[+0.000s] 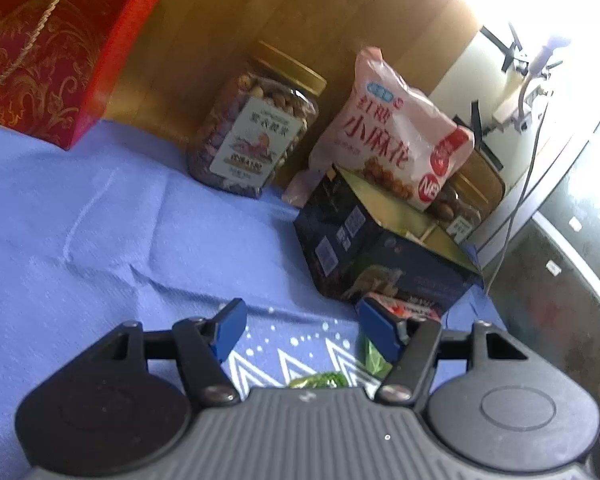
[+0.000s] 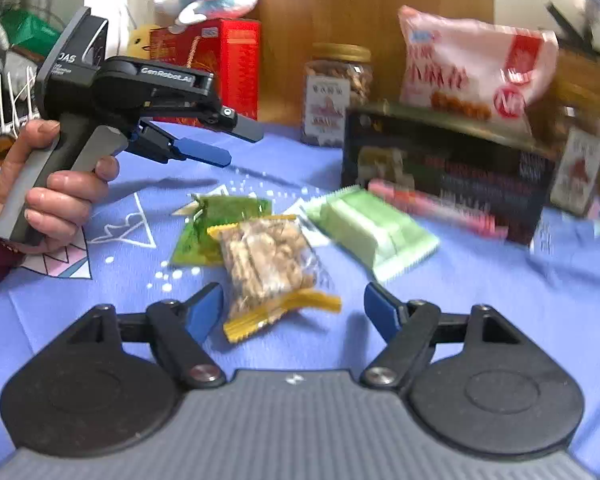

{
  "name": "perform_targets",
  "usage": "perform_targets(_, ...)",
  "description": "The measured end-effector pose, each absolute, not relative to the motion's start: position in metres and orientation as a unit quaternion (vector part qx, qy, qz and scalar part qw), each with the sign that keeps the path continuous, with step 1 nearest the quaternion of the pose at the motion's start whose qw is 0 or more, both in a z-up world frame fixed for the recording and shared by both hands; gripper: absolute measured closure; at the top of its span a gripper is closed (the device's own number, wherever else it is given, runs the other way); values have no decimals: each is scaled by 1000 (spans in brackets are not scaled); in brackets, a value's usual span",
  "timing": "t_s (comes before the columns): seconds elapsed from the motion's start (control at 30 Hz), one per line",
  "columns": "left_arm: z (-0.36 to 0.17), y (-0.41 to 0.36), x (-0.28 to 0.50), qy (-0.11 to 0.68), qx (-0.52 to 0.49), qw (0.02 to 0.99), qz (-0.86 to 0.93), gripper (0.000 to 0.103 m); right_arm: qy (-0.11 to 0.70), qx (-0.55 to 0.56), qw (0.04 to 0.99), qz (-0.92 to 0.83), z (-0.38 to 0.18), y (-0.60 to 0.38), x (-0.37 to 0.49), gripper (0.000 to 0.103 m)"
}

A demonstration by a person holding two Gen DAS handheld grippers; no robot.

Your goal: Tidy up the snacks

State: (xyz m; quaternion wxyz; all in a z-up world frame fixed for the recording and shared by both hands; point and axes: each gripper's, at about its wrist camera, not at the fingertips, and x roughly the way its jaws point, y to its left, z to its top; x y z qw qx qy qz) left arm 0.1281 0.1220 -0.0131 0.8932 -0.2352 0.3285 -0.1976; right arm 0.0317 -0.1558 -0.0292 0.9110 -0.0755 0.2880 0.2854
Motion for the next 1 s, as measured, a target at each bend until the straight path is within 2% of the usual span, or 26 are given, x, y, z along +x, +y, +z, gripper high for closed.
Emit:
perform_targets(0.07, -15, 120, 129, 335, -230, 893, -196, 39, 286, -59, 914, 283, -29, -159, 35, 19)
perform_targets(0.23, -17, 119, 129, 339, -226, 892, -195, 39, 296, -13, 911, 287, -29, -170, 41, 19)
perform_targets(0.3, -17, 119, 129, 338, -225, 893, -195, 35, 292, -1, 914, 282, -29, -172, 41, 19)
perform_targets(1.0, -18, 116, 130, 340, -220, 892, -202, 35, 291, -5, 915, 280, -29, -172, 40, 19)
